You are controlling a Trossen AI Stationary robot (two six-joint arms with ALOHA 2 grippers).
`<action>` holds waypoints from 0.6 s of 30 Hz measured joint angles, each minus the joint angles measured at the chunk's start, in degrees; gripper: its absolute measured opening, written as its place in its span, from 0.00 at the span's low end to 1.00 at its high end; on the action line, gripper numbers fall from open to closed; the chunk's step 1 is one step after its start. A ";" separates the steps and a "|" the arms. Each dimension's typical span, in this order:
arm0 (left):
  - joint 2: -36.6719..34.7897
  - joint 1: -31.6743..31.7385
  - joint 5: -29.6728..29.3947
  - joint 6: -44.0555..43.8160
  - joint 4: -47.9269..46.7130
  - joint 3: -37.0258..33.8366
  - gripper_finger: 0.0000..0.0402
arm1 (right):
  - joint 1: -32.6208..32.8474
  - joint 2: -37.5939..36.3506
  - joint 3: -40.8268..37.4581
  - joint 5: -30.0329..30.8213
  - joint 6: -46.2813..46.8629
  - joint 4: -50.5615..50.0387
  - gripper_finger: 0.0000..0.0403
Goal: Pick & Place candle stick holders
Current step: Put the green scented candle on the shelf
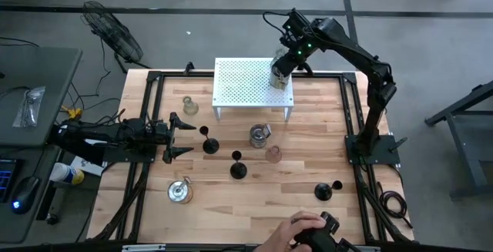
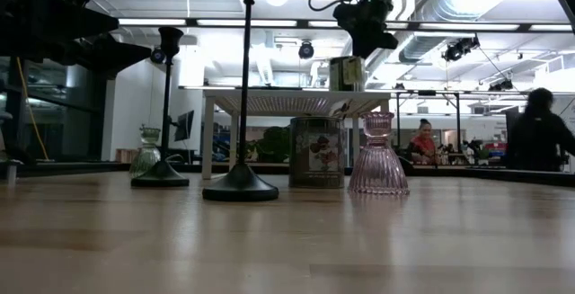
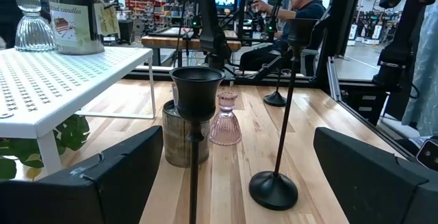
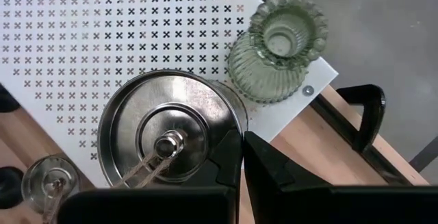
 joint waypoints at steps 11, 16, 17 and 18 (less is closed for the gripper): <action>0.00 0.02 0.00 -0.02 0.00 0.00 0.93 | 0.00 -0.01 0.00 0.58 -0.48 0.13 0.01; 0.00 0.02 0.00 0.00 0.00 0.00 0.93 | 0.00 0.41 0.00 0.58 -1.33 0.56 0.01; 0.00 0.02 0.01 -0.01 0.00 0.01 0.93 | 0.00 0.63 0.00 0.61 -1.36 0.61 0.01; -0.02 0.02 0.00 0.00 0.00 0.02 0.93 | 0.00 0.86 0.00 0.61 -1.45 0.83 0.01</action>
